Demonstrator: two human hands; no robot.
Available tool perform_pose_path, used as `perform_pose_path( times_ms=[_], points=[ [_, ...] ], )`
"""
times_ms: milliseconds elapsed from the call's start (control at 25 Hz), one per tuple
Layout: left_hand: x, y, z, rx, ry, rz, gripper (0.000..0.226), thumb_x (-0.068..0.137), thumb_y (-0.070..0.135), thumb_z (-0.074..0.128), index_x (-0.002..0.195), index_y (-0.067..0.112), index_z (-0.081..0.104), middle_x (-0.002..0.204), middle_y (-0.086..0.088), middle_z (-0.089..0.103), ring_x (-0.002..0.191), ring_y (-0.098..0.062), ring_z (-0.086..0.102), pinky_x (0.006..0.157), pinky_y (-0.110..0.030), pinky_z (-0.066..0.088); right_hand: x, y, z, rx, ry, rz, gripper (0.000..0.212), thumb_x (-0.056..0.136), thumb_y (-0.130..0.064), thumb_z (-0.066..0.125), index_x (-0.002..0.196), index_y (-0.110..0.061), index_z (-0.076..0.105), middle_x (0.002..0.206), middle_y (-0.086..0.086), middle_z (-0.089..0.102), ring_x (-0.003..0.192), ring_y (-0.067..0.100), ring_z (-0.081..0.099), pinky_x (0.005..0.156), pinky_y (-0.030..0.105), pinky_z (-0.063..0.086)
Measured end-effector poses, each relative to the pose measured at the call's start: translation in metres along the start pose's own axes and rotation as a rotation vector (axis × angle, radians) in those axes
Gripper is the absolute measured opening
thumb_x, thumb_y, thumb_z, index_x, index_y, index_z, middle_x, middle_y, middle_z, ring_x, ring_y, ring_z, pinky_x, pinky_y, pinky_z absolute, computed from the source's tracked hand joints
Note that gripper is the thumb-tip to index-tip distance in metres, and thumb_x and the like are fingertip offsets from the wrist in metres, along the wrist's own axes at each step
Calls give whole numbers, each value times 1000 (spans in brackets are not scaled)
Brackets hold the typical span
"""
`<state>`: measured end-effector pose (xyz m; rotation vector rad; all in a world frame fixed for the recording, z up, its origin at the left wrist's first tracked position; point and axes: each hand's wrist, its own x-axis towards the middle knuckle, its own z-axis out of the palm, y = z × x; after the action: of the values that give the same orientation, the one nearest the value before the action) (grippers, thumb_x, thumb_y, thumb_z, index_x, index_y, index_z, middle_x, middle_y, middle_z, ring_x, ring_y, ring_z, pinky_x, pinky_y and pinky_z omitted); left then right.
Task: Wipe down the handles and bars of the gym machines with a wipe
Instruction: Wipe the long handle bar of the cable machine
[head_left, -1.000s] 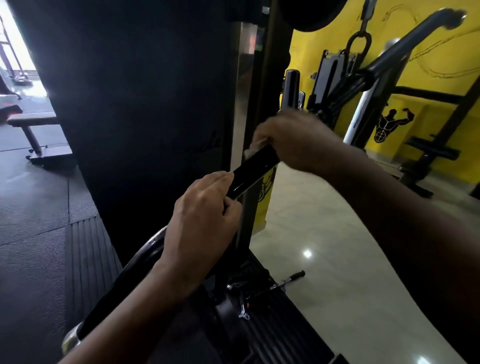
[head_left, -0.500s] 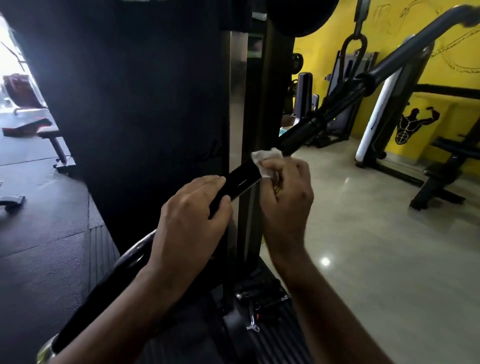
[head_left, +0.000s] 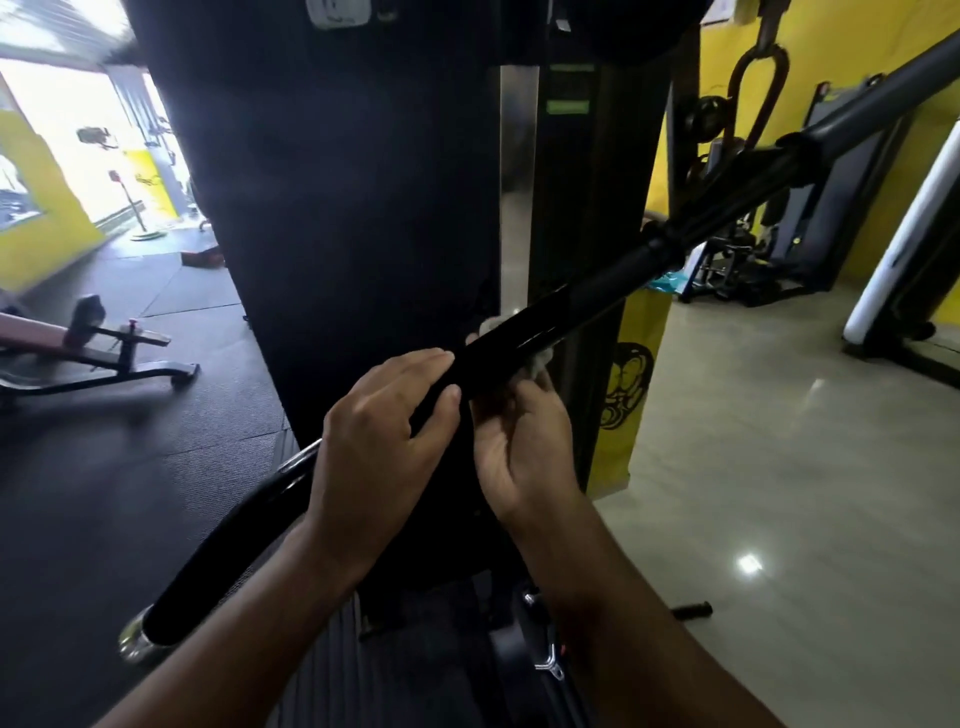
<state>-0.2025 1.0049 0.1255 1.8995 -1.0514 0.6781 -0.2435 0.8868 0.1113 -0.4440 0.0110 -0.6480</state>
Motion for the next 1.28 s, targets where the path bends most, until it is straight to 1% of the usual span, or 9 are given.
perform_pose_path(
  times_ms=[200,320,440,720,840,920,1000,1120,1280],
  points=[
    [-6,8,1,13,1,0,27,91,15,67,117,10,69,116,1,69,109,-8,62,99,-23,46,2,-9,-12,122,4,7,34,100,-5,44,133,-5,51,118,13,65,106,20,65,94,30,53],
    [-9,9,0,17,21,-9,27,89,18,66,115,11,71,114,2,70,106,-8,63,97,-22,47,-7,-3,-8,40,55,24,32,98,-4,44,127,-5,57,119,14,66,109,21,65,98,31,51],
    [-8,8,1,17,26,-12,26,88,16,68,113,10,72,113,1,70,106,-8,64,96,-15,45,-1,-6,-5,110,148,-115,28,101,-4,42,122,-10,59,118,11,66,105,18,66,99,31,50],
    [3,6,-5,39,45,30,29,87,17,63,113,7,71,114,-2,70,106,-12,64,97,-22,46,-20,25,-3,-150,145,-216,26,98,-2,50,121,-9,59,116,13,65,108,23,63,91,30,52],
    [9,2,-11,43,33,57,28,89,16,64,115,8,71,115,-2,69,108,-12,63,98,-20,45,-24,38,1,-436,152,-368,14,97,-10,57,106,-19,63,107,6,65,101,17,61,90,32,51],
    [12,-1,-13,43,9,68,27,90,13,66,116,8,70,117,-1,69,109,-11,62,99,-17,43,-21,41,-2,-740,201,-649,14,96,-11,59,104,-21,62,107,0,62,102,14,61,88,34,51],
    [13,-4,-15,43,-9,79,28,89,12,67,117,9,69,118,-1,68,110,-11,62,101,-15,41,-12,35,-8,-1067,96,-940,14,94,-9,59,106,-15,63,114,-2,56,106,20,59,88,38,52],
    [14,-10,-14,37,-9,93,27,89,12,68,116,8,70,118,-1,69,111,-10,61,102,-10,37,-3,25,-10,-1416,74,-1229,17,94,-16,60,106,-6,68,112,3,57,102,26,56,83,40,51],
    [18,-12,-11,11,-26,71,26,87,15,69,113,9,71,115,0,69,108,-9,62,99,-9,38,3,-11,-14,-1873,-82,-1444,20,95,-9,61,111,-3,70,114,9,58,106,28,53,94,28,42]
  ],
)
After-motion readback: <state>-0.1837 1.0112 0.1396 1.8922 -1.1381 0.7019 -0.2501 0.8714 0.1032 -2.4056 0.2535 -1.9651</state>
